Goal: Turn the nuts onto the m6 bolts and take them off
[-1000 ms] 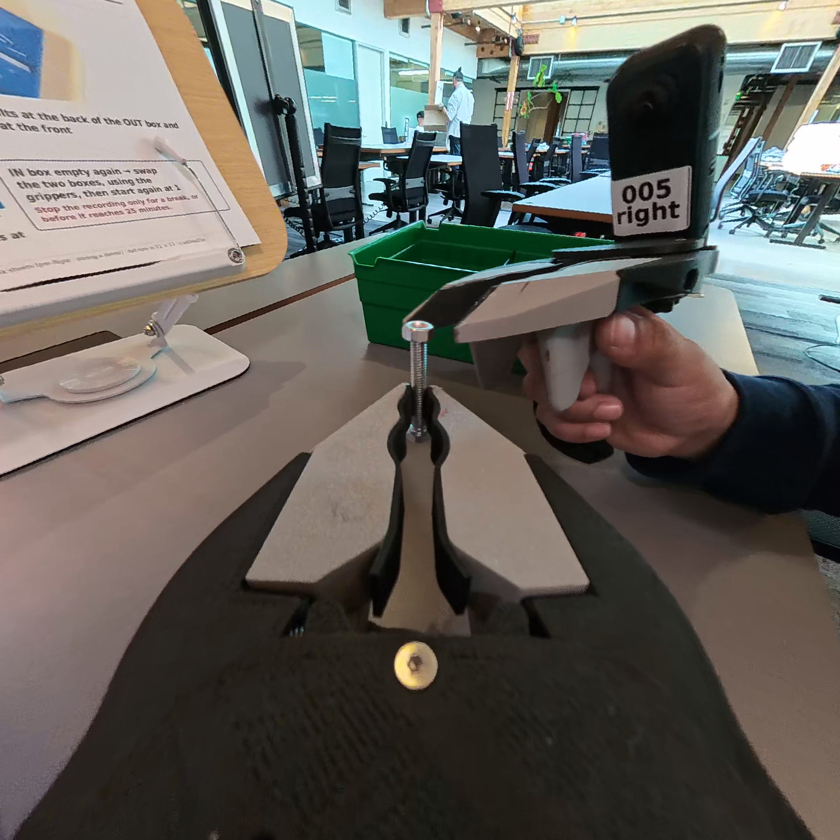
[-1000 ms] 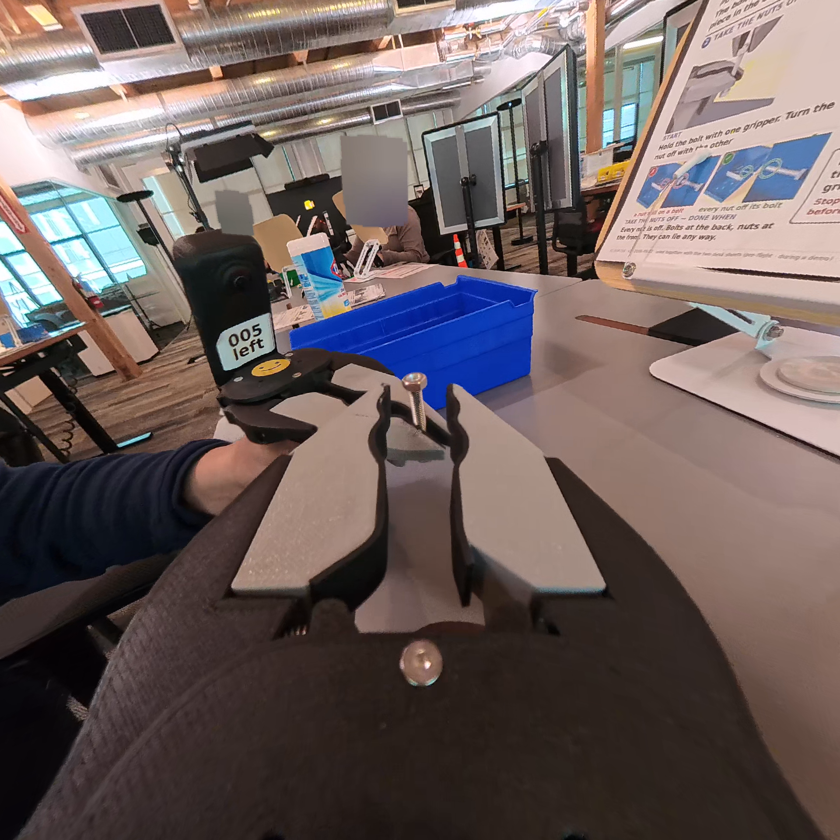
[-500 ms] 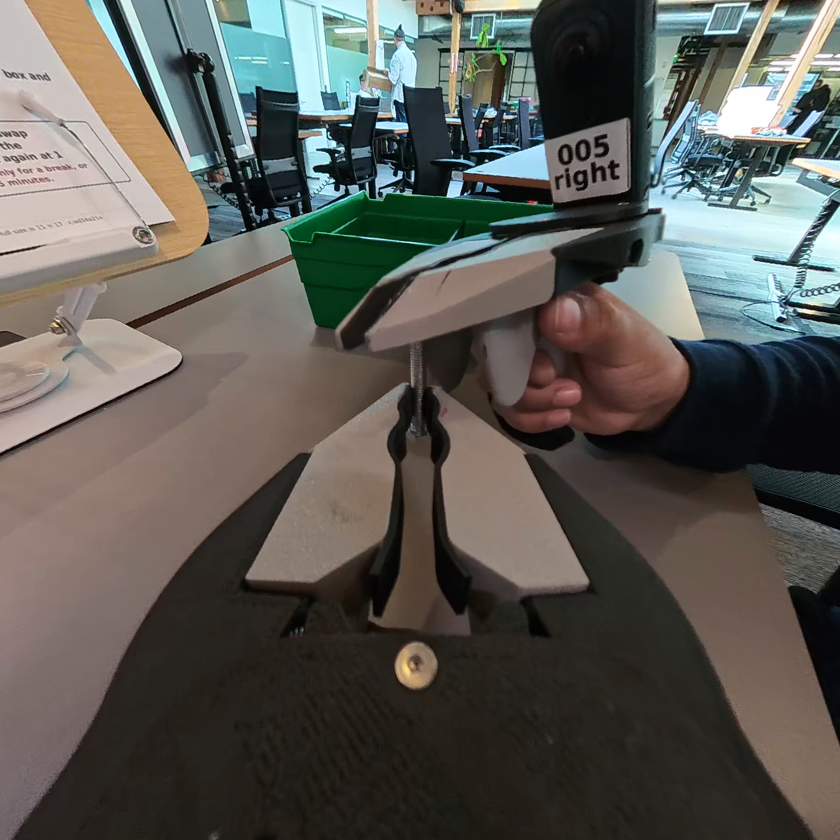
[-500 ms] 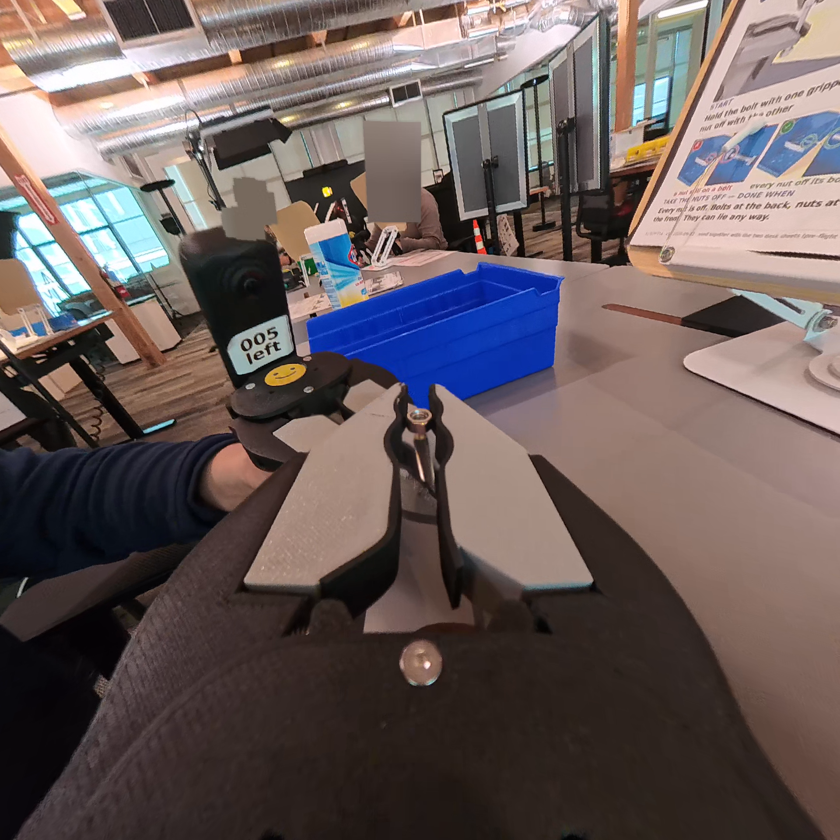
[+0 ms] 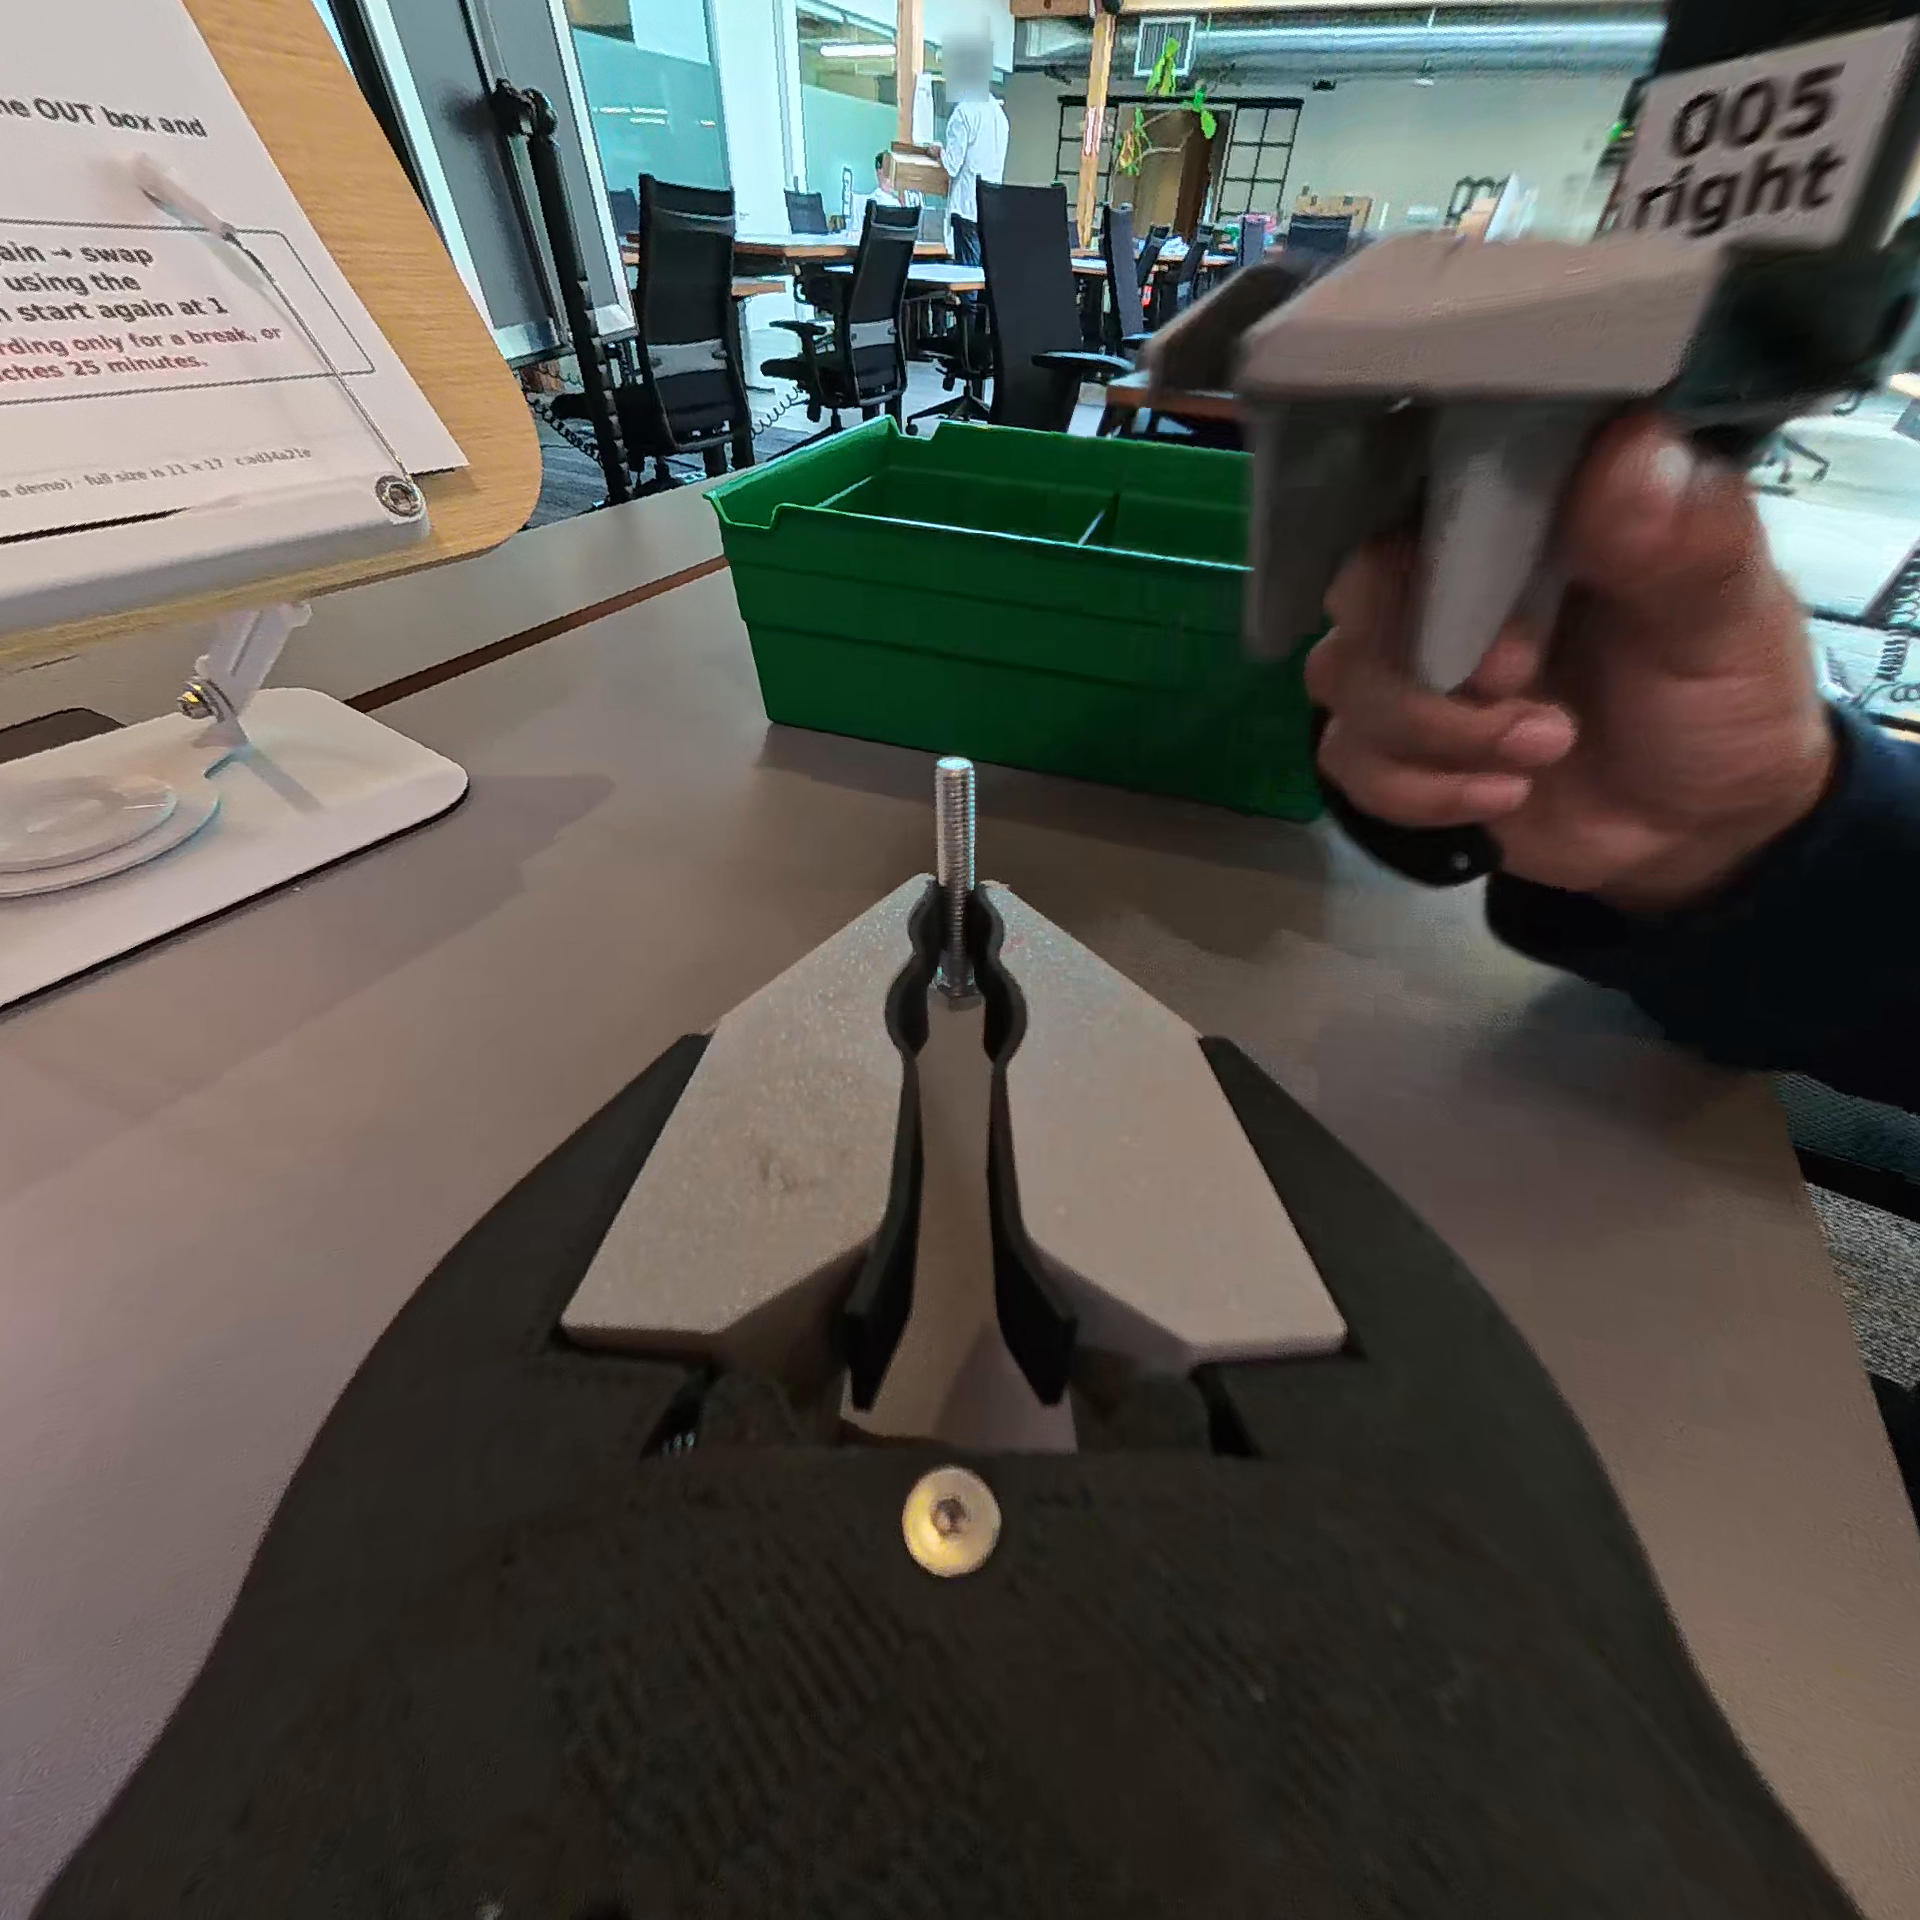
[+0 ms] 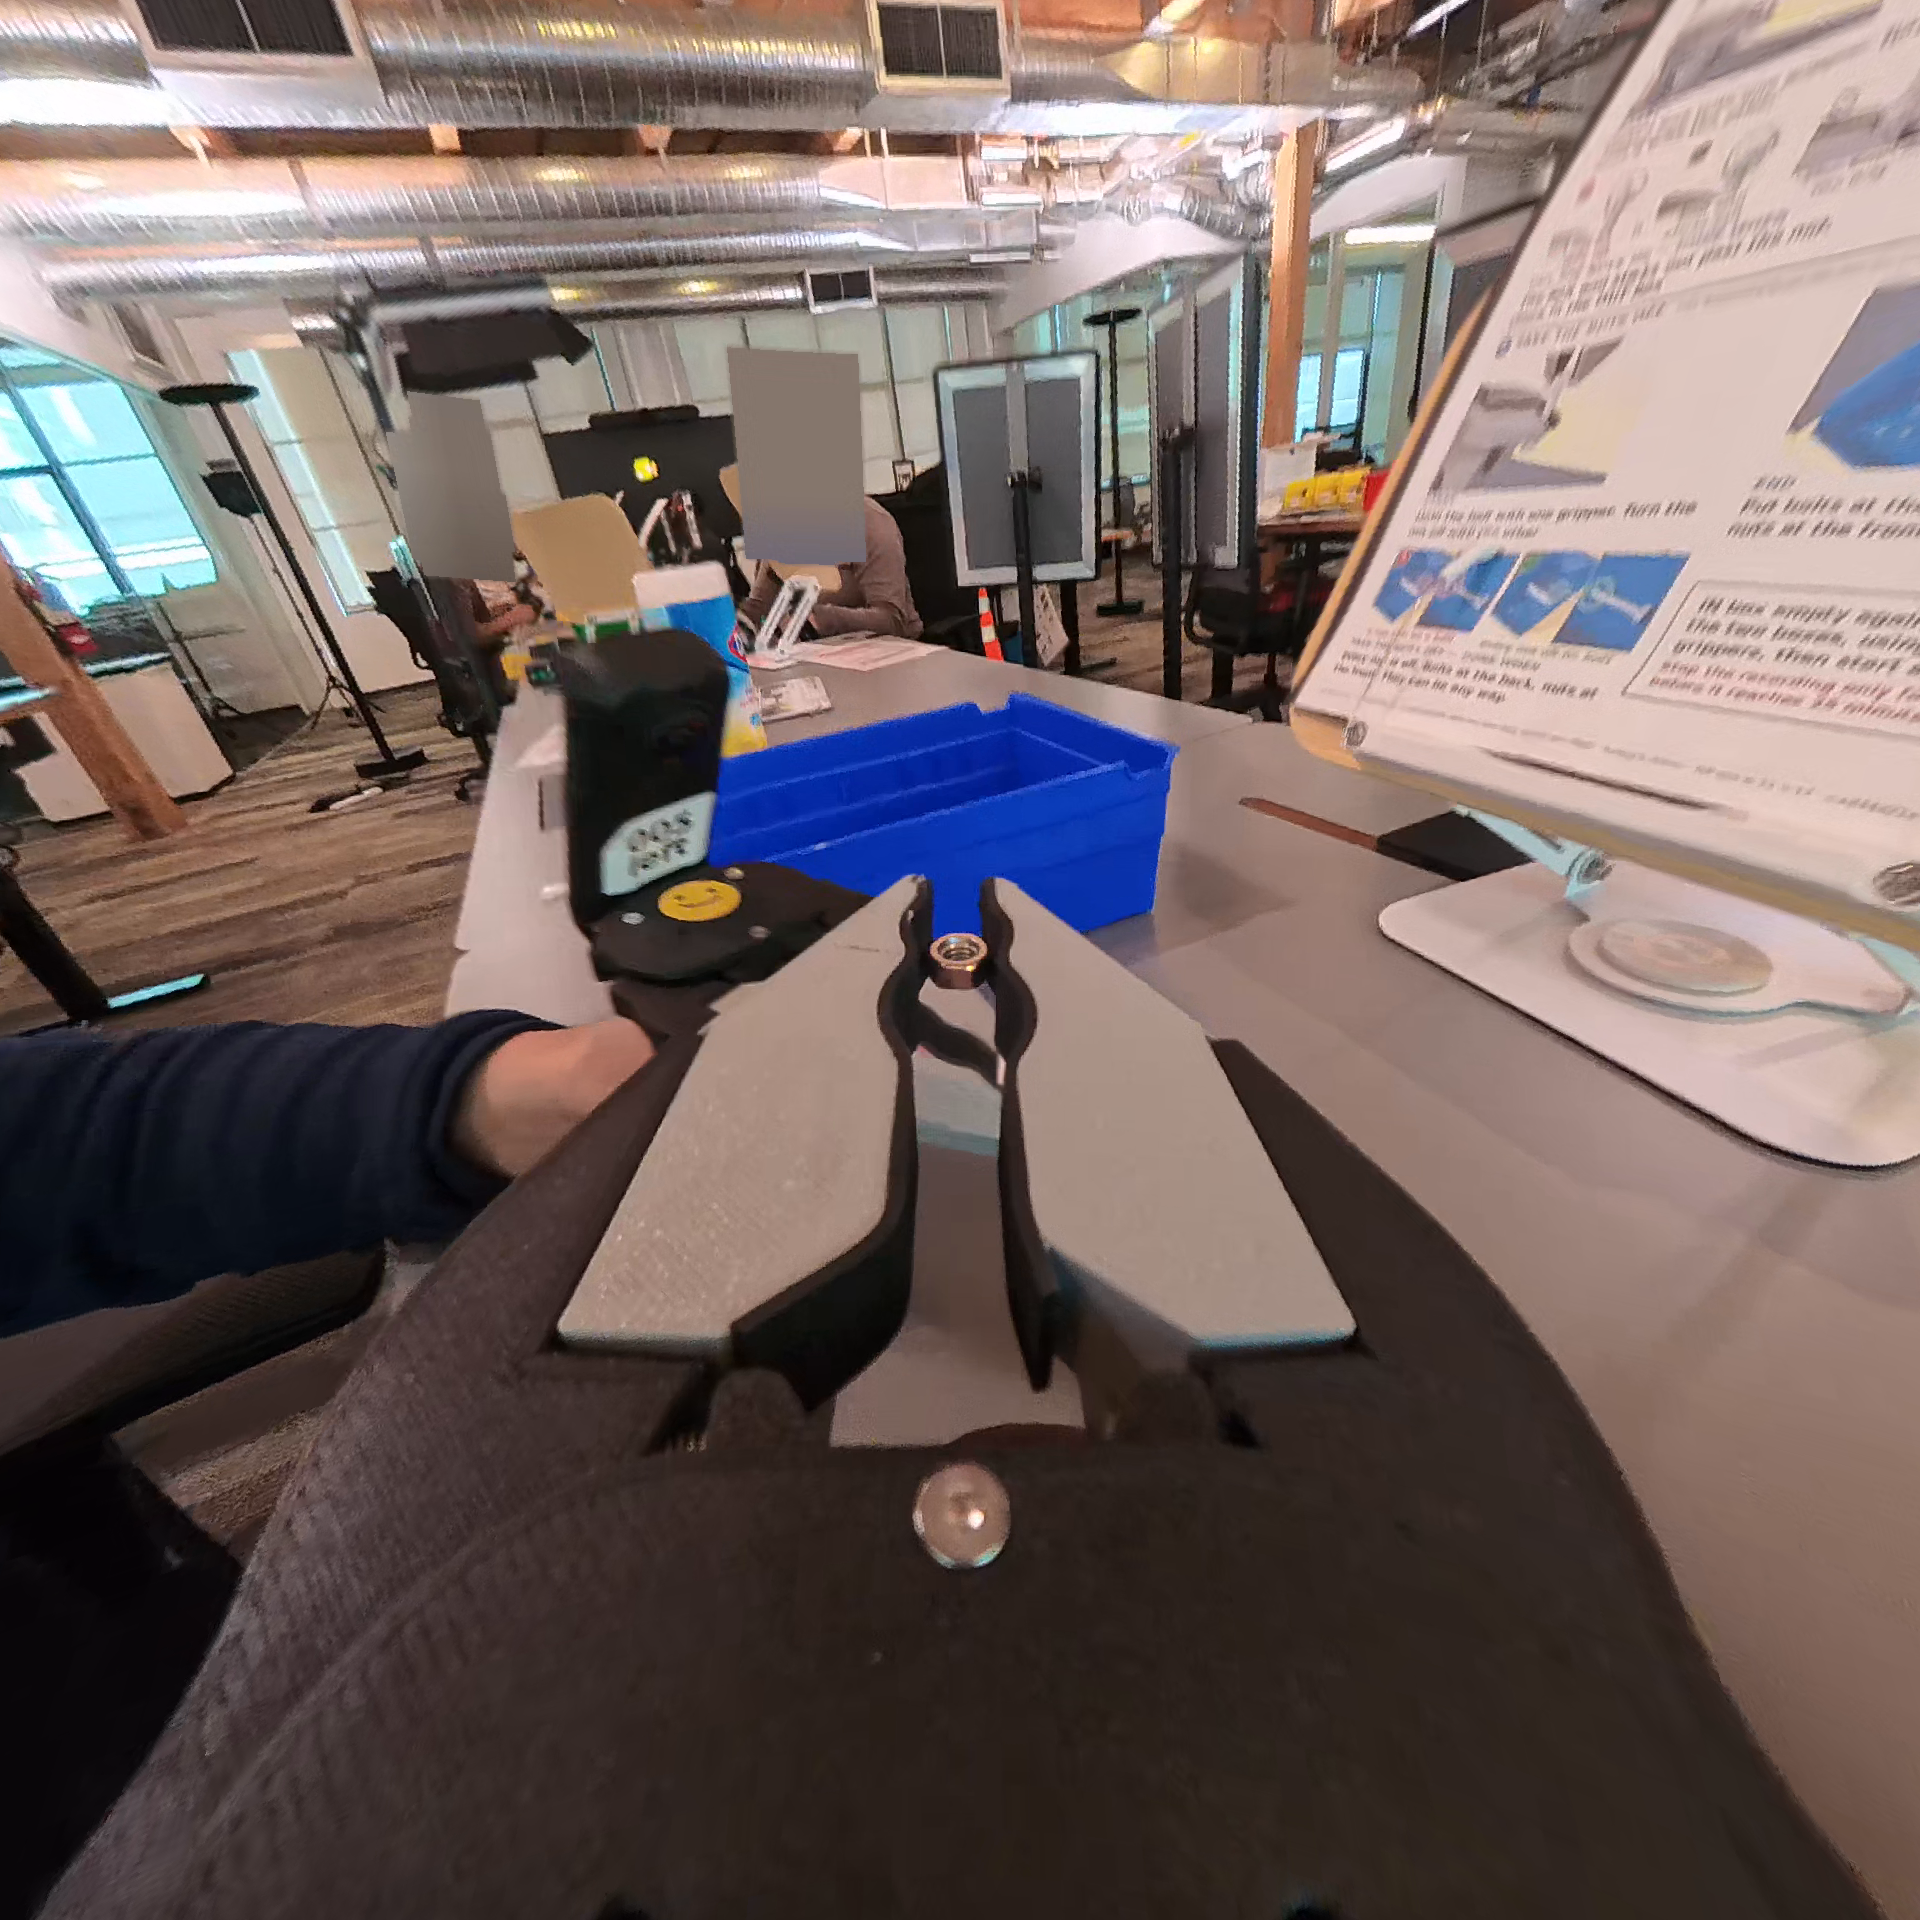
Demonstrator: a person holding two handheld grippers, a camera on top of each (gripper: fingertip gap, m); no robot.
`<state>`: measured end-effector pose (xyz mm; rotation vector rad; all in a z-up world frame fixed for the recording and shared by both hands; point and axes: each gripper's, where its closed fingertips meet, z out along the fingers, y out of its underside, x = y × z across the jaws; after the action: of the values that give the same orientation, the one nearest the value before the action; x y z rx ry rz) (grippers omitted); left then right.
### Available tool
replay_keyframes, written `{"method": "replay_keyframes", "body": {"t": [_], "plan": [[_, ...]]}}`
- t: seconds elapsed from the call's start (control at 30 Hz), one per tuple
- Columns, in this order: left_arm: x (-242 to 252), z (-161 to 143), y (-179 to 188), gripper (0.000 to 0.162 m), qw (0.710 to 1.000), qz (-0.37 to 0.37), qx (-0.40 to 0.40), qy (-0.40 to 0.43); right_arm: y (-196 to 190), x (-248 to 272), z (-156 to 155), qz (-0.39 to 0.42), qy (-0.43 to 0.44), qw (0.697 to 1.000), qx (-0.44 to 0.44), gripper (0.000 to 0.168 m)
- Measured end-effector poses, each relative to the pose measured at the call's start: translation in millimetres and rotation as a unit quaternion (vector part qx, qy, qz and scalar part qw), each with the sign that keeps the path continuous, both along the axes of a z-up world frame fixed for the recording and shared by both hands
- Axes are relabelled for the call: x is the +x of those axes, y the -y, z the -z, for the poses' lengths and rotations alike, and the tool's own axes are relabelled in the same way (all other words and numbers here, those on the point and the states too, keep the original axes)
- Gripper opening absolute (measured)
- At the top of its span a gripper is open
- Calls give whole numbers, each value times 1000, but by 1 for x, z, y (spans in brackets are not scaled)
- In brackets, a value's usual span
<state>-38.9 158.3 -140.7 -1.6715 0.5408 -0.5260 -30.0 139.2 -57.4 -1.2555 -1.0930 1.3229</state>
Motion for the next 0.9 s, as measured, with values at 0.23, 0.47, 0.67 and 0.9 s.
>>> {"method": "replay_keyframes", "body": {"t": [0.23,0.47,0.67,0.9], "plan": [[8,0,4,3,1000,14,0,-6,-57,127,-27,186,48,978,76,6],[8,0,3,3,1000,11,1,-7,-141,217,80,324,250,912,-11,14],[1,-7,1,3,1000,2,10,19,-124,199,44,313,194,930,5,23],[9,-22,11,3,997,42,32,62,-20,72,23,93,145,985,11,23]]}}
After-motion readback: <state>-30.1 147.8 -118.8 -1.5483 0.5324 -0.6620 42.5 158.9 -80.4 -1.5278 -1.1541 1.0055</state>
